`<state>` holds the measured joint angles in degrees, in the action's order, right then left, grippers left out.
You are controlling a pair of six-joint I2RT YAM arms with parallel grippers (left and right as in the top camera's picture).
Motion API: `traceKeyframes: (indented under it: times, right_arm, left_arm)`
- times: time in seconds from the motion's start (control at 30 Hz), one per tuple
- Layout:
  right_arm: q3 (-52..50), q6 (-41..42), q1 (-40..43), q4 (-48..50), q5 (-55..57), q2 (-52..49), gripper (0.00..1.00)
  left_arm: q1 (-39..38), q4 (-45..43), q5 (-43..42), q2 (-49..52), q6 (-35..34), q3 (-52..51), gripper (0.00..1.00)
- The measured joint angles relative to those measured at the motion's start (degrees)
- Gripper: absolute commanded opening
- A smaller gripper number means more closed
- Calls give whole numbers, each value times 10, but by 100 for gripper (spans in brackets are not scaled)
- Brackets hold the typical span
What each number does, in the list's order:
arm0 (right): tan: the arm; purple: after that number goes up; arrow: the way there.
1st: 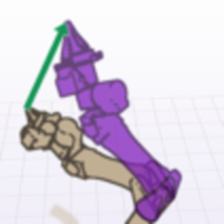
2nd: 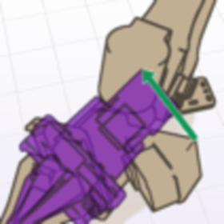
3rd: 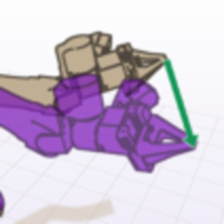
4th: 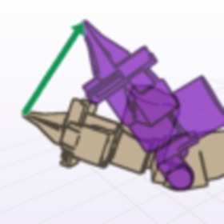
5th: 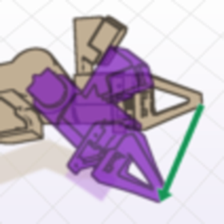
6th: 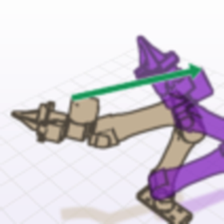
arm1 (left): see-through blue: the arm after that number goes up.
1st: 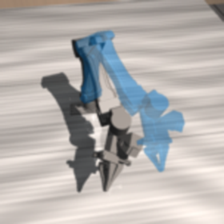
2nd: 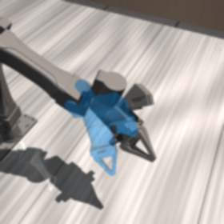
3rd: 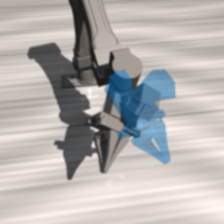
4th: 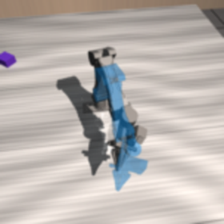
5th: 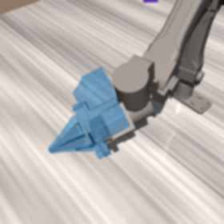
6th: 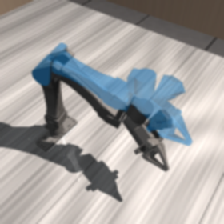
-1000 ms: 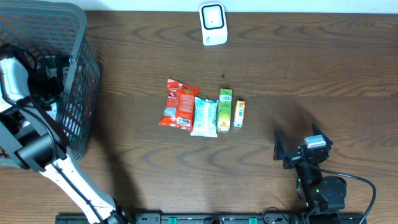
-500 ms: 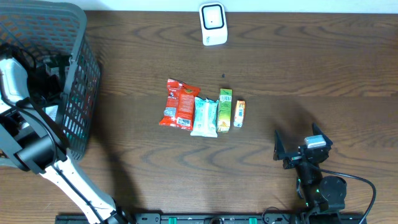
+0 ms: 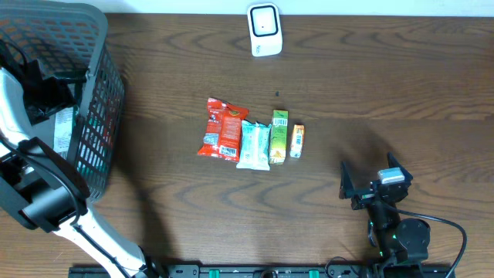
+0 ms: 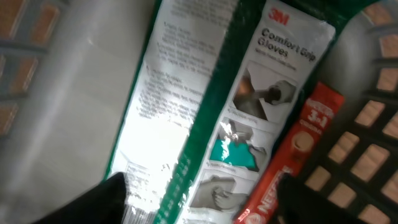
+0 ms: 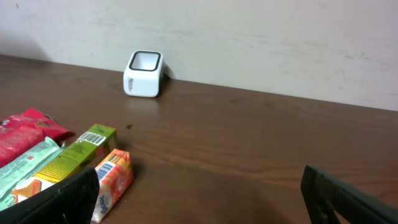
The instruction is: Scan the item barcode
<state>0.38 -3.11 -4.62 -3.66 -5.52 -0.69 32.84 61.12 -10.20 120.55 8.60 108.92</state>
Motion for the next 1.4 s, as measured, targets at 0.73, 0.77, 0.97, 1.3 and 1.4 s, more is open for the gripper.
traceKeyframes:
  times: [0.73, 0.77, 0.97, 1.3, 1.4]
  right_arm:
    - [0, 0, 0, 0, 0, 0, 99]
    - [0, 0, 0, 0, 0, 0, 99]
    - [0, 0, 0, 0, 0, 0, 99]
    - [0, 0, 0, 0, 0, 0, 99]
    - [0, 0, 0, 0, 0, 0, 99]
  left_arm:
    - [1, -129, 31, 12, 68, -116, 90]
    - [1, -135, 31, 12, 68, -120, 90]
    - [4, -168, 31, 12, 69, -152, 91]
    - [14, -233, 12, -3, 69, -202, 91]
    - [15, -235, 11, -5, 67, -204, 91]
